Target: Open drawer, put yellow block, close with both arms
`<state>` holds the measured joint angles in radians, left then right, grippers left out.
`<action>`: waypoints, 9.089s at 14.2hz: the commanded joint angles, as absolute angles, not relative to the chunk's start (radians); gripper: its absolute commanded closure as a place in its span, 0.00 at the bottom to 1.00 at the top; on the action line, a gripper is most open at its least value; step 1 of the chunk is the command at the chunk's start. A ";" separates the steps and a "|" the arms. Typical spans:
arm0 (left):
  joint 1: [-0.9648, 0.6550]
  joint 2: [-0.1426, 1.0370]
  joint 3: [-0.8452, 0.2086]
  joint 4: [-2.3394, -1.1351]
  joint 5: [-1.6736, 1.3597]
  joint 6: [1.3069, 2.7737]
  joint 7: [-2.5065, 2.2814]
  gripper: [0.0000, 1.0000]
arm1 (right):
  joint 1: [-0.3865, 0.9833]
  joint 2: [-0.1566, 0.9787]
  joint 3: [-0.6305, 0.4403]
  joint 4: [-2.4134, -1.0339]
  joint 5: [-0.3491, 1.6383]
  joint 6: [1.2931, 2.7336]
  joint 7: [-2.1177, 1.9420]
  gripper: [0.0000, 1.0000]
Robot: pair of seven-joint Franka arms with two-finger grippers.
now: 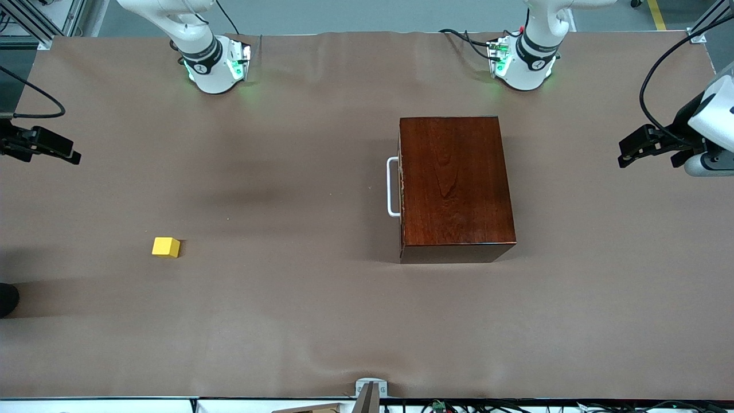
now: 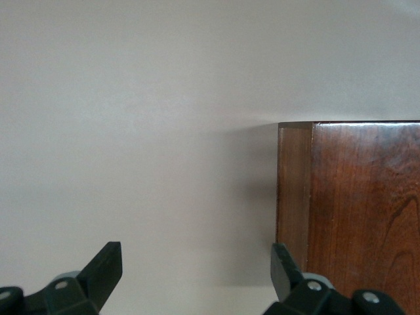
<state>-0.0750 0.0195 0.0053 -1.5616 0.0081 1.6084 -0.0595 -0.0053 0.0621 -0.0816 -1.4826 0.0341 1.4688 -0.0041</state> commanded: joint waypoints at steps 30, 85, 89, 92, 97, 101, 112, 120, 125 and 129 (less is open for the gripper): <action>-0.696 0.540 -0.169 -1.296 0.063 1.844 -0.882 0.00 | -0.043 0.207 -0.077 -1.468 0.040 1.546 0.014 0.00; -0.801 0.764 -0.179 -1.296 0.242 2.085 -0.965 0.00 | -0.044 0.408 -0.075 -1.471 0.041 1.624 0.006 0.00; -0.807 0.770 -0.179 -1.296 0.209 2.124 -0.963 0.00 | -0.044 0.425 -0.075 -1.471 0.041 1.644 0.006 0.00; -0.819 0.773 -0.181 -1.296 0.193 2.152 -0.962 0.00 | -0.044 0.431 -0.075 -1.471 0.041 1.655 0.006 0.00; -0.830 0.778 -0.183 -1.295 0.181 2.216 -0.960 0.00 | -0.043 0.462 -0.077 -1.471 0.041 1.698 0.005 0.00; -0.836 0.782 -0.181 -1.295 0.156 2.259 -0.960 0.00 | -0.064 0.475 -0.075 -1.488 0.043 1.784 0.006 0.00; -0.873 0.810 -0.183 -1.261 0.121 2.367 -0.963 0.00 | -0.048 0.589 -0.074 -1.497 0.097 1.905 0.002 0.00; -0.881 0.802 -0.179 -1.259 0.097 2.393 -0.966 0.00 | -0.043 0.615 -0.074 -1.526 0.089 1.945 -0.026 0.00; -0.877 0.787 -0.175 -1.259 0.094 2.343 -0.966 0.00 | -0.044 0.624 -0.074 -1.558 0.091 1.999 -0.170 0.00; -0.865 0.753 -0.173 -1.258 0.095 2.237 -0.962 0.00 | -0.043 0.640 -0.074 -1.565 0.091 2.022 -0.201 0.00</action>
<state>-0.8377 0.7666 -0.1661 -1.2974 0.1383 2.2697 -0.9450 -0.0434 0.6353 -0.0741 -1.5576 0.0840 2.0069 -0.1733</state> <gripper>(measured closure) 0.000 0.000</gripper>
